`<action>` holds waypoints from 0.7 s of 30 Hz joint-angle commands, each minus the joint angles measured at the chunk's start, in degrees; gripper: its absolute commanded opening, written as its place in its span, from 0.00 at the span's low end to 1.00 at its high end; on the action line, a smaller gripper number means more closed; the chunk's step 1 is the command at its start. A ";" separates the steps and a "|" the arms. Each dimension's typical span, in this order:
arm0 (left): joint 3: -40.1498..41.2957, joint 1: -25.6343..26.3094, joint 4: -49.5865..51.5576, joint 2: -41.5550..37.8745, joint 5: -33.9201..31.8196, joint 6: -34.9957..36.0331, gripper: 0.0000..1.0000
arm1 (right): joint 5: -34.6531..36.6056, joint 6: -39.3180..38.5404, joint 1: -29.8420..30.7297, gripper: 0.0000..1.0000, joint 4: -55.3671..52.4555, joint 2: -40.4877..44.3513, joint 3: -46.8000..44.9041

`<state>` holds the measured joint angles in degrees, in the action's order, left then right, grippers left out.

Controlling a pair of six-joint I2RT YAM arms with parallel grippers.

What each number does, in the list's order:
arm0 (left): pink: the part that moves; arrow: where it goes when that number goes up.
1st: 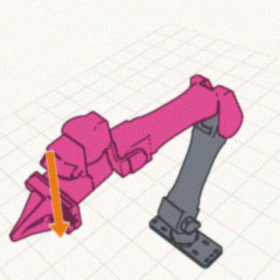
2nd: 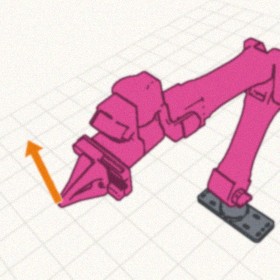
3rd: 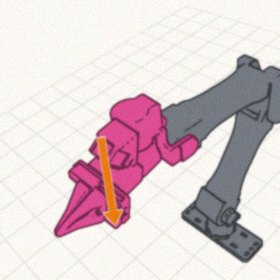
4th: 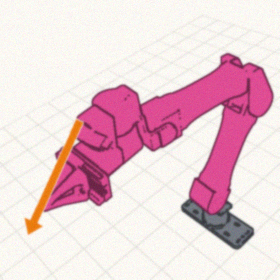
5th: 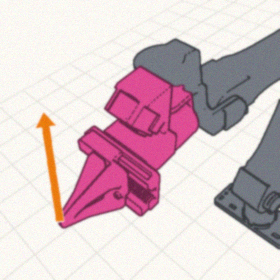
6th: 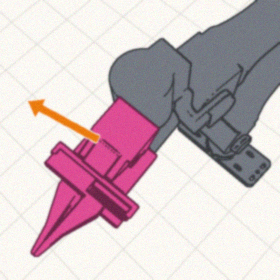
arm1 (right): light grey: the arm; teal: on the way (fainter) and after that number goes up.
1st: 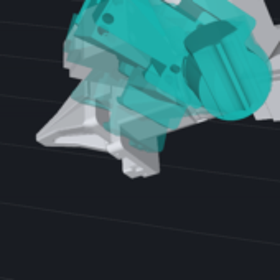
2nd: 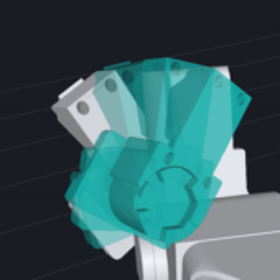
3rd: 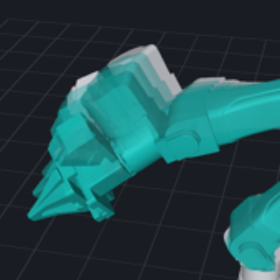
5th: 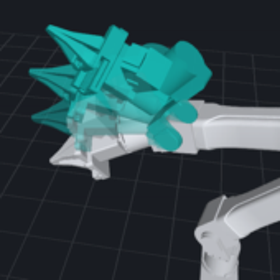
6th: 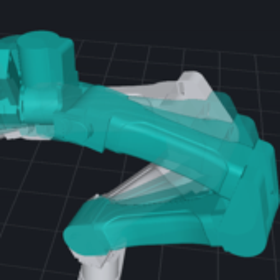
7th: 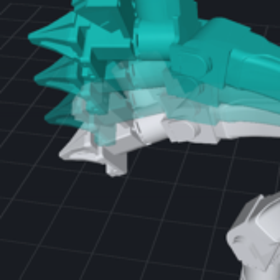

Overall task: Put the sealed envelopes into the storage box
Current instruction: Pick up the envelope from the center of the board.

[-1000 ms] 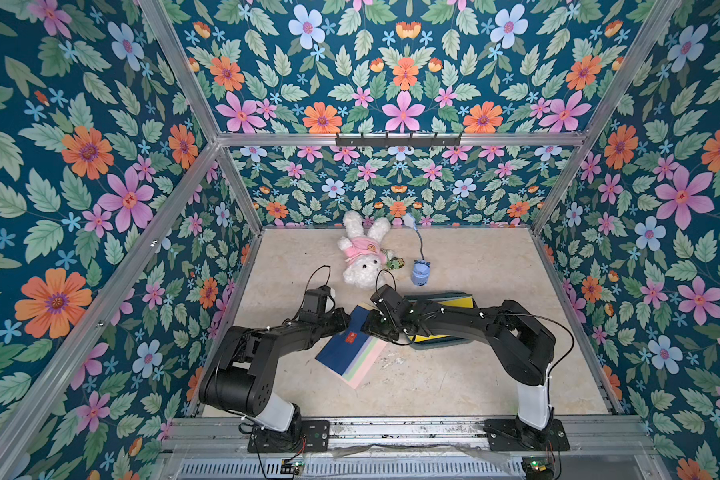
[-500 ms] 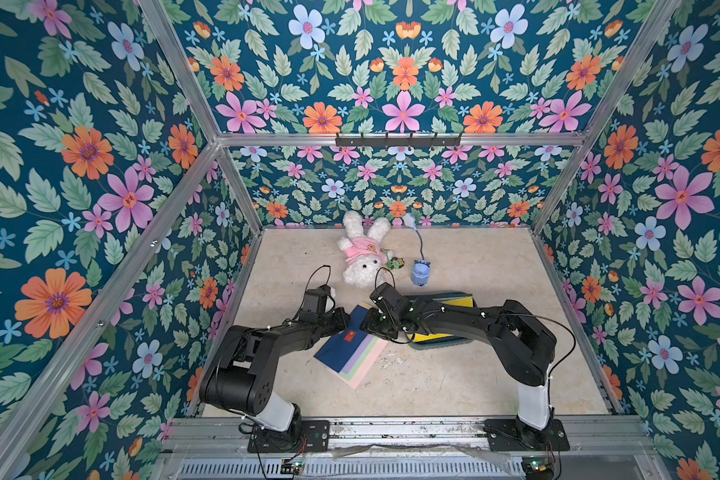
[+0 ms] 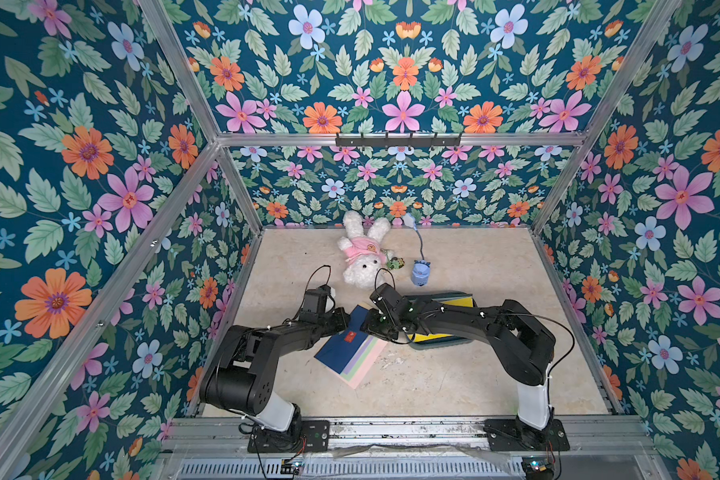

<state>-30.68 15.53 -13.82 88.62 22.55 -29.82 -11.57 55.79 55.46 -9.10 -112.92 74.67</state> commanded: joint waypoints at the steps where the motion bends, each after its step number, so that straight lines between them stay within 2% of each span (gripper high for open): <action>1: 0.38 0.07 6.79 0.71 -1.63 0.44 0.16 | -0.47 0.49 -0.33 0.46 3.94 0.04 -0.05; 15: 0.53 0.09 6.57 0.67 -1.54 0.43 0.16 | -5.10 6.87 -1.23 0.46 13.92 -0.27 -0.33; 21: 0.83 0.04 6.14 0.07 -1.02 0.47 0.17 | -5.65 7.26 -1.23 0.38 15.66 -2.15 -1.12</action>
<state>-30.46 15.53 -14.48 88.53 22.39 -29.82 -16.47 62.52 54.17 2.44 -114.50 73.95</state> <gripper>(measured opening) 0.166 0.400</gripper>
